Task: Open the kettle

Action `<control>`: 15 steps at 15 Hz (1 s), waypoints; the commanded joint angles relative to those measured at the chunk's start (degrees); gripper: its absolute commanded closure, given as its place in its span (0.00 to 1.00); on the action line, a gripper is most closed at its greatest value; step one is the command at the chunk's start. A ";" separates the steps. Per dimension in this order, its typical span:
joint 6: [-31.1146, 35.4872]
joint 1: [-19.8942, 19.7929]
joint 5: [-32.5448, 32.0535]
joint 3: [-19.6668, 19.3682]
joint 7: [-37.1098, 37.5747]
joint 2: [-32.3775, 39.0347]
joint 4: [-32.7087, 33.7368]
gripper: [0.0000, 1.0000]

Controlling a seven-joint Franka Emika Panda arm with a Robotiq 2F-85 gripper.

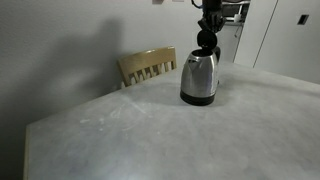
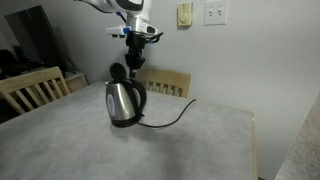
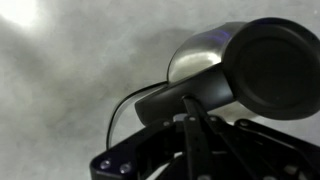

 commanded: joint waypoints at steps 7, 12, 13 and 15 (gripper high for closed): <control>3.94 0.36 -1.15 -0.29 -1.99 -11.87 -7.96 0.89; 4.49 0.28 -1.87 -0.20 -3.35 -15.48 -11.18 0.45; 4.77 0.29 -1.88 -0.12 -3.62 -15.93 -11.79 0.38; 5.29 0.25 -1.71 0.00 -4.13 -16.65 -12.99 0.23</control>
